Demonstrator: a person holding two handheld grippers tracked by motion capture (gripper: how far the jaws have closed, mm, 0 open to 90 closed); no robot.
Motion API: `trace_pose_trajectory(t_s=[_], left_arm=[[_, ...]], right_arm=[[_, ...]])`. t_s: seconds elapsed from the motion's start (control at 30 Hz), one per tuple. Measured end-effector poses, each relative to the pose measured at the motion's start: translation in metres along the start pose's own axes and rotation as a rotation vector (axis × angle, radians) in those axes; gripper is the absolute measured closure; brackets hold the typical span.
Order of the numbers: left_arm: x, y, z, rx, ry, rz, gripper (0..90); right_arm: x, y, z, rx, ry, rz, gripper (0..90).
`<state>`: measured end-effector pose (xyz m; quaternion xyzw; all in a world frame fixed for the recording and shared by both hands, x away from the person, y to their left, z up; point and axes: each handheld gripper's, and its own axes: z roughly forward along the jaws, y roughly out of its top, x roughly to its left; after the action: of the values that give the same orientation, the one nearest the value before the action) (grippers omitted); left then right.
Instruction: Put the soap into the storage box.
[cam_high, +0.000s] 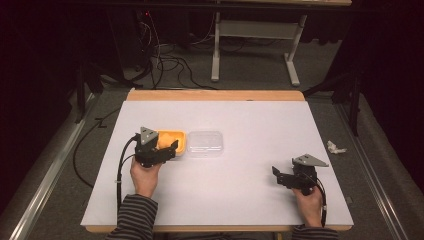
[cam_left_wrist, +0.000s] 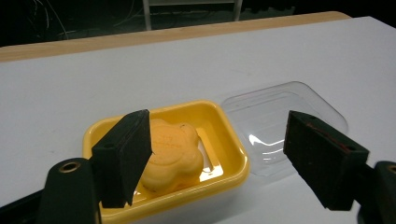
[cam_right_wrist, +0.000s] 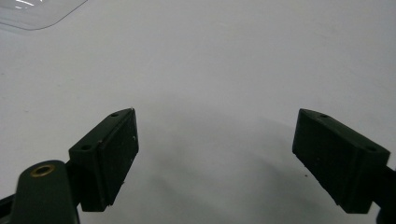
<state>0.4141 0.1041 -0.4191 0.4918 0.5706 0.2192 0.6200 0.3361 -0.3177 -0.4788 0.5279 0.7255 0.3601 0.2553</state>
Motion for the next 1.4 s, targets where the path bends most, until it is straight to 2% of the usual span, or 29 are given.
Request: trace_pose_trajectory(t_s=[0.07,0.23,0.33,0.43,0.63,0.73,0.8,0.97,1.17,1.4], left_arm=[[-0.002,-0.001,-0.003,-0.001,-0.008,-0.005,24.1],[-0.006,-0.001,-0.007,0.006,-0.024,-0.005,23.5],[-0.009,-0.002,-0.010,0.020,-0.040,-0.018,21.0],[-0.013,-0.006,-0.013,0.043,-0.046,0.005,15.9],[-0.017,-0.008,-0.017,0.059,-0.066,0.004,14.9],[-0.020,-0.009,-0.020,0.071,-0.070,-0.012,14.9],[-0.021,-0.010,-0.021,0.079,-0.072,-0.005,15.0],[-0.026,-0.012,-0.025,0.076,-0.080,0.014,14.0],[-0.030,-0.015,-0.030,0.061,-0.092,0.015,14.7],[-0.032,-0.017,-0.034,0.051,-0.094,0.010,14.8]], right_arm=[[0.002,0.000,-0.001,-0.012,-0.007,-0.027,15.0],[0.003,-0.001,-0.003,-0.032,-0.012,-0.031,16.7],[0.003,-0.002,-0.004,-0.041,-0.013,-0.024,17.9],[0.004,-0.002,-0.004,-0.057,-0.023,-0.045,18.1],[0.004,-0.004,-0.008,-0.075,-0.026,-0.025,20.9],[0.004,-0.004,-0.009,-0.095,-0.034,-0.023,22.0],[0.004,-0.004,-0.009,-0.097,-0.034,-0.018,22.0],[0.003,-0.005,-0.009,-0.101,-0.036,-0.016,21.1],[0.000,-0.005,-0.010,-0.107,-0.016,0.016,20.8],[0.001,-0.004,-0.008,-0.086,-0.014,0.006,20.6]])
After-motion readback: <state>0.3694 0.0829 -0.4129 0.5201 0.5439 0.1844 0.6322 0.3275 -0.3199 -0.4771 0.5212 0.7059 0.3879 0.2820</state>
